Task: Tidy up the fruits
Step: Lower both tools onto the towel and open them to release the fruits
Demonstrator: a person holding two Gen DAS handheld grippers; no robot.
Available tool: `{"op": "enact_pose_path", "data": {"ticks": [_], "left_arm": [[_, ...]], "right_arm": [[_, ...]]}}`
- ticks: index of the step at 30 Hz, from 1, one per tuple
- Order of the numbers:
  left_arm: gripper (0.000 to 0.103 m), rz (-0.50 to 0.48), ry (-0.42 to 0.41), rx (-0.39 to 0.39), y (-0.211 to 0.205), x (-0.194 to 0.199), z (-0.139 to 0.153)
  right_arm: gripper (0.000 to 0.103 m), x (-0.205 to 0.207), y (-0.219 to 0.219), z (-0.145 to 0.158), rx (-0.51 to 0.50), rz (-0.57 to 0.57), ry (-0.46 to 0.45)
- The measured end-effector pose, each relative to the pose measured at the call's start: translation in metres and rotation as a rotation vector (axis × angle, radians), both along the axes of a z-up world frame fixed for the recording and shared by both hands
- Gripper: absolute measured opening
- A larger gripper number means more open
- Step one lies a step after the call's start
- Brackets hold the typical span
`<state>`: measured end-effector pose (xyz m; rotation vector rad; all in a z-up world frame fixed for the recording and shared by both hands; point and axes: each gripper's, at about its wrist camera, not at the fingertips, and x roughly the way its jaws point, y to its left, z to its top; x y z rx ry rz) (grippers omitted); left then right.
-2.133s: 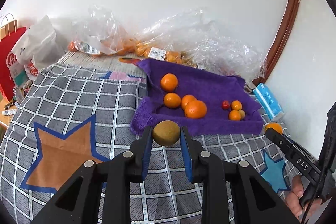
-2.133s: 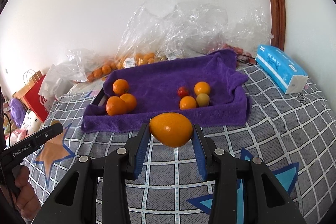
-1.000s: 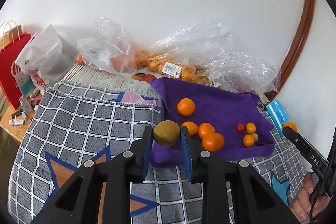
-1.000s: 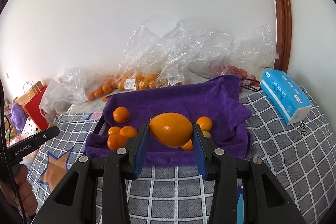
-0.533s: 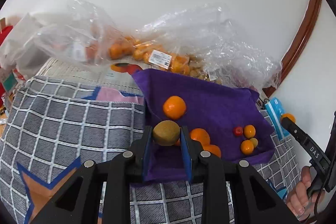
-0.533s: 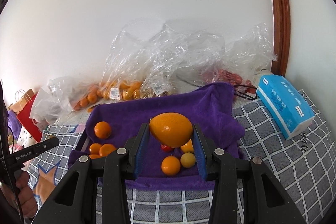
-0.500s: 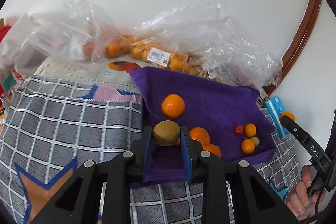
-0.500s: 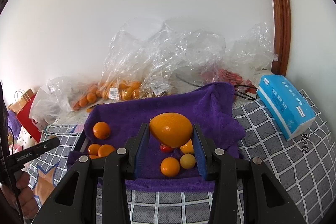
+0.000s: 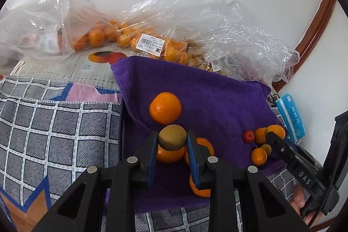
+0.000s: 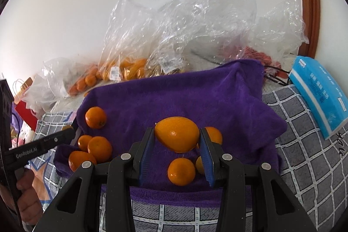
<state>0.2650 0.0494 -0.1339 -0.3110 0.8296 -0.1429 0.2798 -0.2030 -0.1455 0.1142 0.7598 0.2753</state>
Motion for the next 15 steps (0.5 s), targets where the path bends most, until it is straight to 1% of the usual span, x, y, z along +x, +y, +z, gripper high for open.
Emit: {"op": "enact_pose_path", "data": {"ticks": [4, 8, 13, 15], "left_arm": [[0.025, -0.012, 0.003, -0.022, -0.005, 0.010, -0.001], [0.025, -0.006, 0.010, 0.014, -0.012, 0.019, -0.004], [0.025, -0.006, 0.033, 0.009, -0.015, 0.027, -0.011], [0.025, -0.001, 0.044, 0.028, -0.019, 0.030, -0.014]], "right_arm": [[0.041, 0.002, 0.004, -0.006, -0.014, 0.013, 0.008], [0.041, 0.005, 0.005, -0.011, -0.015, 0.018, 0.020], [0.041, 0.006, 0.007, -0.015, -0.024, 0.021, 0.032], [0.041, 0.007, 0.007, -0.016, -0.023, 0.024, 0.037]]}}
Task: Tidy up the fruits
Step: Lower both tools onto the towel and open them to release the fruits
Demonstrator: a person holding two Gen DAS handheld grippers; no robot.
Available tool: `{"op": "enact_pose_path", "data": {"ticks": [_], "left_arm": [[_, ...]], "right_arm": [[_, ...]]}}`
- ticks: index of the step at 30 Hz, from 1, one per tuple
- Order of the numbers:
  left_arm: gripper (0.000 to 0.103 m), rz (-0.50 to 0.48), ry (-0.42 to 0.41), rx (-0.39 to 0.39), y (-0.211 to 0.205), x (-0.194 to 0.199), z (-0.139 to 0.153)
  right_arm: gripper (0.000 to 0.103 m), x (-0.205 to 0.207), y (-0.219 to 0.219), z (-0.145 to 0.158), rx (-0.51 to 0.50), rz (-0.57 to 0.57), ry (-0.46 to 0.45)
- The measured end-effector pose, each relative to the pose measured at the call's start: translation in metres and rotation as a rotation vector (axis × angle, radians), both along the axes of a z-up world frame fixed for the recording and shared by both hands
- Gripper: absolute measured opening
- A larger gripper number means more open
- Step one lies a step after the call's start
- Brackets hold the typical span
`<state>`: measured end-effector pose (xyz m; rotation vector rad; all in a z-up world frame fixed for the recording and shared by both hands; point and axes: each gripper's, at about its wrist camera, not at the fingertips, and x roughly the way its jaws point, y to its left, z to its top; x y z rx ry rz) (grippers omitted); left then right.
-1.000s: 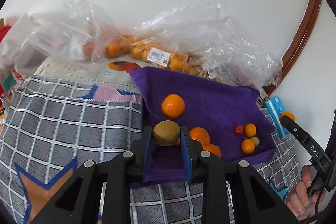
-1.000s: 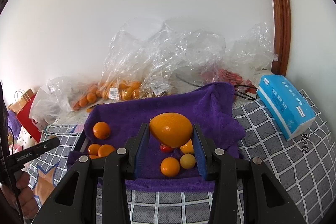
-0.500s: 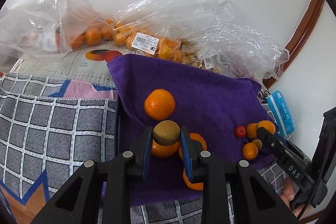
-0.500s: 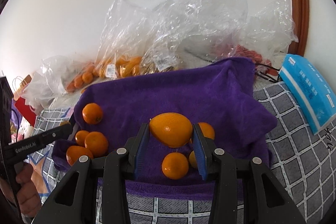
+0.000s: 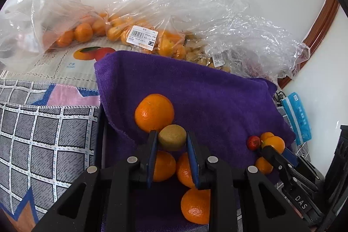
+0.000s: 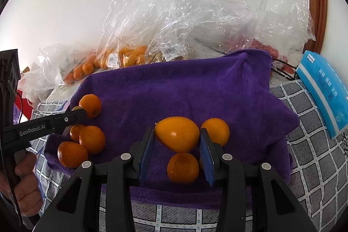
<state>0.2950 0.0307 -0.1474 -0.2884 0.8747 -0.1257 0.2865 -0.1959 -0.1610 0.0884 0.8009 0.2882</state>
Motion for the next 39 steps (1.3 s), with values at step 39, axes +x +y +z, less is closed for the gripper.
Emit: {"op": "enact_pose_path", "data": {"ticks": [39], "left_arm": [[0.057, 0.053, -0.073, 0.090, 0.012, -0.072, 0.037]], "right_arm": [[0.052, -0.043, 0.008, 0.058, 0.002, -0.021, -0.113]]}}
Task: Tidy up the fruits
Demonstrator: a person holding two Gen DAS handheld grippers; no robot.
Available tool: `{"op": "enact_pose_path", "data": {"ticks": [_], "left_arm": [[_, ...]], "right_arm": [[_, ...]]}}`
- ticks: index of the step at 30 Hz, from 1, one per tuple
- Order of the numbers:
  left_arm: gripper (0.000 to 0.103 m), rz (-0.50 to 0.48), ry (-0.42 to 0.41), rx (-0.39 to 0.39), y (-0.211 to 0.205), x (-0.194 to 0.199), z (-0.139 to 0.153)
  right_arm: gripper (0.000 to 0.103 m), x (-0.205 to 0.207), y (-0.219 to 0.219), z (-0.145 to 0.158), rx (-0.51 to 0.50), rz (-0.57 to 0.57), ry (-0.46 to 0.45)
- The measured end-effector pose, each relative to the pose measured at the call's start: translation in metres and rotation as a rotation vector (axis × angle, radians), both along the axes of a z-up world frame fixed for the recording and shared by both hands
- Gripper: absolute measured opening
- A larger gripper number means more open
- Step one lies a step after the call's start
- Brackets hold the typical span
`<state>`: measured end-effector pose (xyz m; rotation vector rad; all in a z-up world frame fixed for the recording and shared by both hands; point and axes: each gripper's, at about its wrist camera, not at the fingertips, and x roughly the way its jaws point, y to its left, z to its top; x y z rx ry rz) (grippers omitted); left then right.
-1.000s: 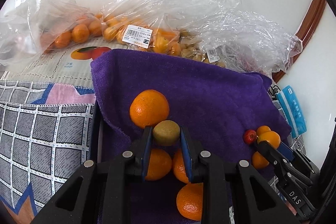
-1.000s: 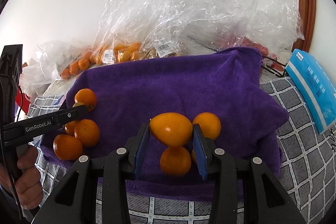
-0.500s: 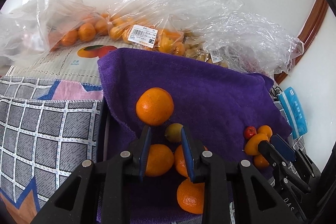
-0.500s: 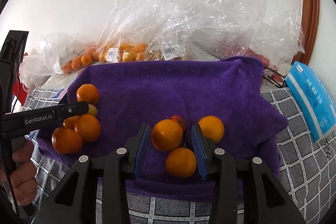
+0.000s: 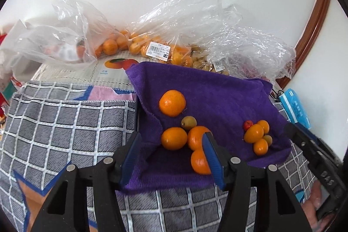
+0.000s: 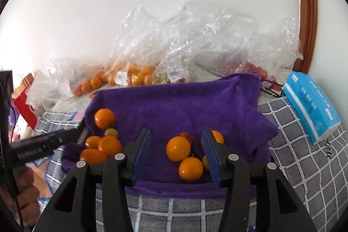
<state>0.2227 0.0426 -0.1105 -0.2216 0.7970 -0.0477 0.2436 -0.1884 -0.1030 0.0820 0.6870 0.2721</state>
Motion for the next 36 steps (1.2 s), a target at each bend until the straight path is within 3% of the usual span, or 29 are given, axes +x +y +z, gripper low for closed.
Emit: {"op": "enact_pose_path", "data": {"ticks": [5, 9, 19, 22, 26, 29, 36], "left_arm": [[0.063, -0.003, -0.013, 0.028, -0.009, -0.030, 0.009], [0.074, 0.010, -0.028, 0.080, -0.015, -0.054, 0.014], [0.085, 0.004, -0.105, 0.105, -0.021, -0.133, 0.040], [0.090, 0.006, -0.138, 0.103, -0.025, -0.155, 0.048], [0.093, -0.032, -0.153, 0.111, -0.033, -0.180, 0.058], [0.098, -0.018, -0.196, 0.137, -0.040, -0.199, 0.068], [0.099, -0.012, -0.240, 0.148, -0.052, -0.214, 0.084]], "right_arm": [[0.068, -0.044, 0.009, 0.028, -0.098, -0.011, -0.070], [0.076, -0.079, 0.005, 0.040, -0.121, -0.045, -0.101], [0.076, -0.128, -0.019, 0.050, -0.035, -0.071, 0.014], [0.076, -0.151, -0.026, 0.054, -0.024, -0.097, 0.000], [0.095, -0.186, -0.037, 0.065, -0.009, -0.135, -0.041], [0.101, -0.207, -0.046, 0.076, 0.003, -0.137, -0.063], [0.103, -0.229, -0.060, 0.090, -0.008, -0.160, -0.092]]}}
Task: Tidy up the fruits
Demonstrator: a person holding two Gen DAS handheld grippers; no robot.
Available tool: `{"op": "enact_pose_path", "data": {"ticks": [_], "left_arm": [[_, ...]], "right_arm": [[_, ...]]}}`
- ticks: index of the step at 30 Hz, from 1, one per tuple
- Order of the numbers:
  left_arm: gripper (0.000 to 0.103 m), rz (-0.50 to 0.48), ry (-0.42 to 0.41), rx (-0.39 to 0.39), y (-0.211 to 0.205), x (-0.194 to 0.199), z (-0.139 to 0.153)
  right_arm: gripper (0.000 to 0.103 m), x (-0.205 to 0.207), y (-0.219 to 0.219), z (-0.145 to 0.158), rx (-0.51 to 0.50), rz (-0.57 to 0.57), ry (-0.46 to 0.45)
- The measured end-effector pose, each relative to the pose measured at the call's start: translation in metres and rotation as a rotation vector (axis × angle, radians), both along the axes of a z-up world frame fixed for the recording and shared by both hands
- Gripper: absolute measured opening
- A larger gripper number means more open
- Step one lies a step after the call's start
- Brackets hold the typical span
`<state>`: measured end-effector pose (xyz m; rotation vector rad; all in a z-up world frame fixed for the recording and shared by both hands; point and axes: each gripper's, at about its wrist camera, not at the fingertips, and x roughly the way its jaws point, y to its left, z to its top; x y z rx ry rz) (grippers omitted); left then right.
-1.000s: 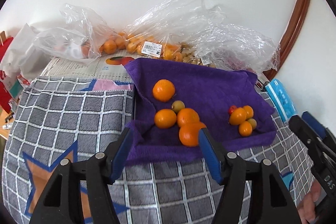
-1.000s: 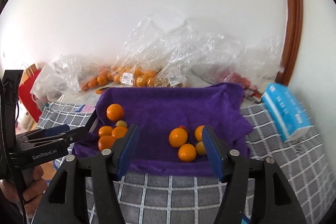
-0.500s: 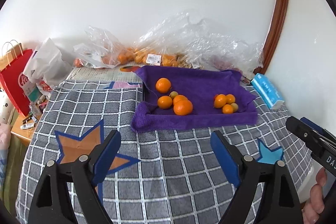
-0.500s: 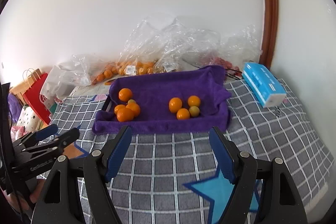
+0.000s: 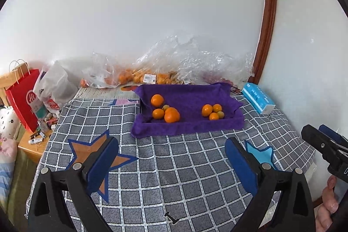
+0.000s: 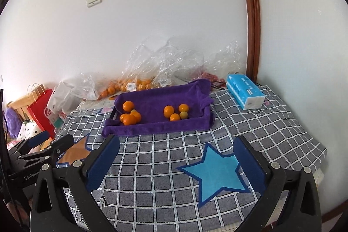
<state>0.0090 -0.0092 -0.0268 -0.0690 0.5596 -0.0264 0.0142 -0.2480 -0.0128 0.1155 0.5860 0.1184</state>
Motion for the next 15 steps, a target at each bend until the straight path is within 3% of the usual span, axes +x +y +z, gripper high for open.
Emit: {"op": "enact_pose_path", "data": {"ticks": [7, 15], "left_arm": [[0.099, 0.003, -0.004, 0.045, -0.012, -0.001, 0.002], [0.099, -0.002, 0.005, 0.038, -0.015, 0.000, 0.000]], "right_arm": [[0.103, -0.006, -0.009, 0.000, 0.000, -0.018, -0.010], [0.103, -0.005, -0.009, 0.000, -0.009, -0.024, -0.010]]}}
